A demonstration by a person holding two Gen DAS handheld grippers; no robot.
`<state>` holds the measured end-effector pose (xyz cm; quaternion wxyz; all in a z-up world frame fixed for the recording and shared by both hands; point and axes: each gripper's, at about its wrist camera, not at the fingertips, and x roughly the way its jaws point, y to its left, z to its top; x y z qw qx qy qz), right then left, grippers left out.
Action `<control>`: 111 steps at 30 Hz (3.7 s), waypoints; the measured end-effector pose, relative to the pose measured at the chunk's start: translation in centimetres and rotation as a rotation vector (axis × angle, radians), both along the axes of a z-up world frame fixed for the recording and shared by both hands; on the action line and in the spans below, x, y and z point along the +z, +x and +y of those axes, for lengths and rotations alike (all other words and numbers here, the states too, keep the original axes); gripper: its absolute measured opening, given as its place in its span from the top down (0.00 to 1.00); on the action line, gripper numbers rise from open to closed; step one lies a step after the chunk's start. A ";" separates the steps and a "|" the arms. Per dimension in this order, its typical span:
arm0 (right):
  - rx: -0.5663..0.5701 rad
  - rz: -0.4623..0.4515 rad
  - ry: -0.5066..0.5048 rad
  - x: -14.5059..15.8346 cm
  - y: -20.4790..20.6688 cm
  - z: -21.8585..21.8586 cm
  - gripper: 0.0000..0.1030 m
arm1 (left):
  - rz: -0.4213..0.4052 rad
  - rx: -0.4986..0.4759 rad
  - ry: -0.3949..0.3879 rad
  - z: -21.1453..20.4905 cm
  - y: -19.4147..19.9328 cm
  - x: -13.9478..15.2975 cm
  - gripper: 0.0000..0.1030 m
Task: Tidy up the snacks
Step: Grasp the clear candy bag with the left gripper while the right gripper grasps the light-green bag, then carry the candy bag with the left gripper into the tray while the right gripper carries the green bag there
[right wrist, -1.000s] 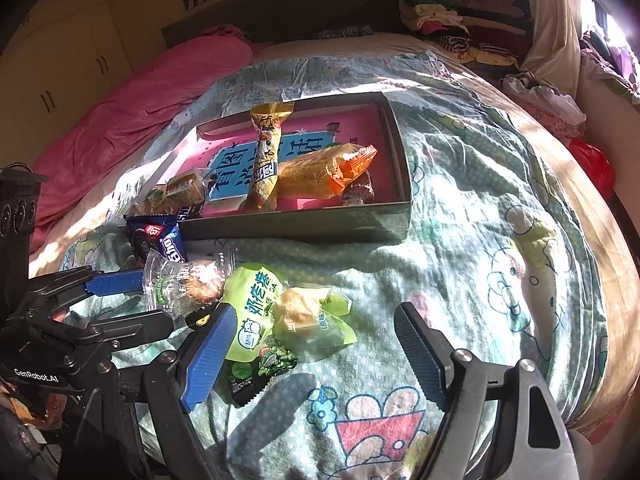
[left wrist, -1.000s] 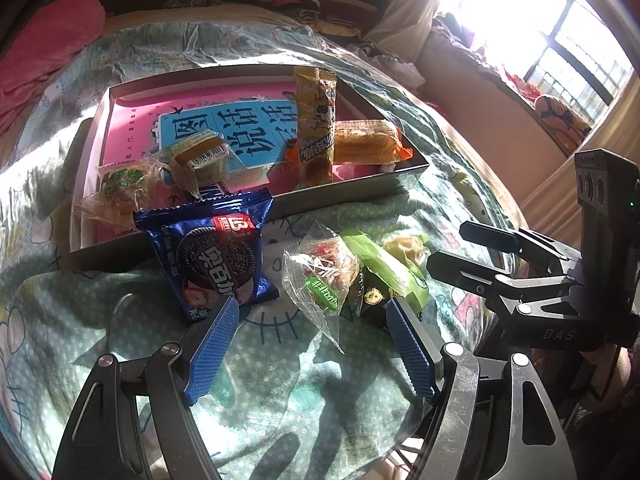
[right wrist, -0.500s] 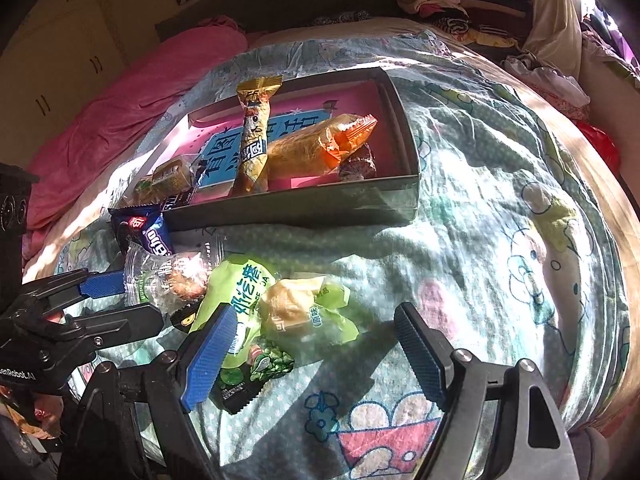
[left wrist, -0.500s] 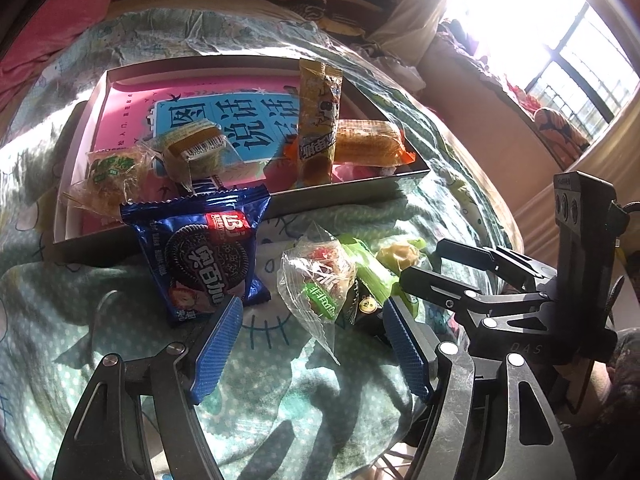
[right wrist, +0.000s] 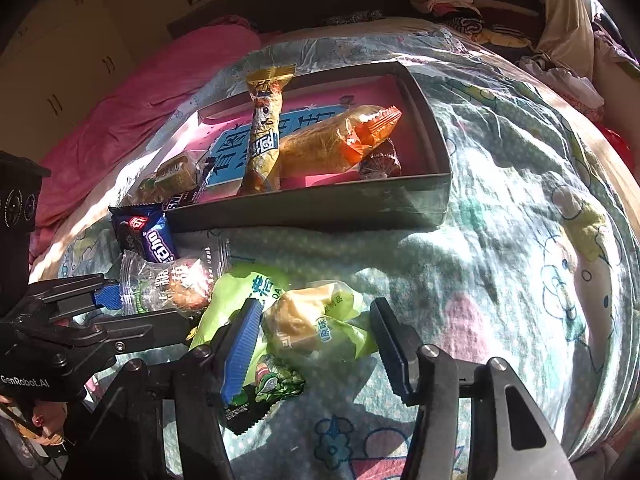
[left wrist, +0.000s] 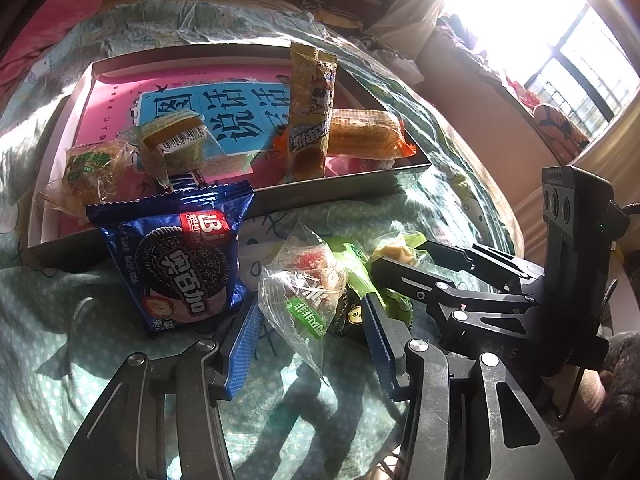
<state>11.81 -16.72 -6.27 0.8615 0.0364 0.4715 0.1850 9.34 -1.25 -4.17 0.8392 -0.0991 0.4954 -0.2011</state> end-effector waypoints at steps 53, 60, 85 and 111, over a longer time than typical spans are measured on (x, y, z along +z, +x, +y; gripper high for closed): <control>0.020 -0.052 -0.014 0.0 0.6 -2.3 0.59 | -0.022 0.002 0.004 -1.2 1.9 -0.4 0.66; 0.006 -0.075 -0.012 0.6 0.3 -2.6 0.60 | -0.070 0.012 -0.031 -0.4 1.6 0.9 0.66; -0.020 -0.020 0.046 0.2 0.5 -3.3 0.63 | -0.052 0.037 -0.052 0.4 1.7 0.8 0.67; -0.002 -0.101 0.039 2.7 -0.5 -2.9 0.62 | -0.130 0.030 -0.057 0.1 1.4 2.4 0.67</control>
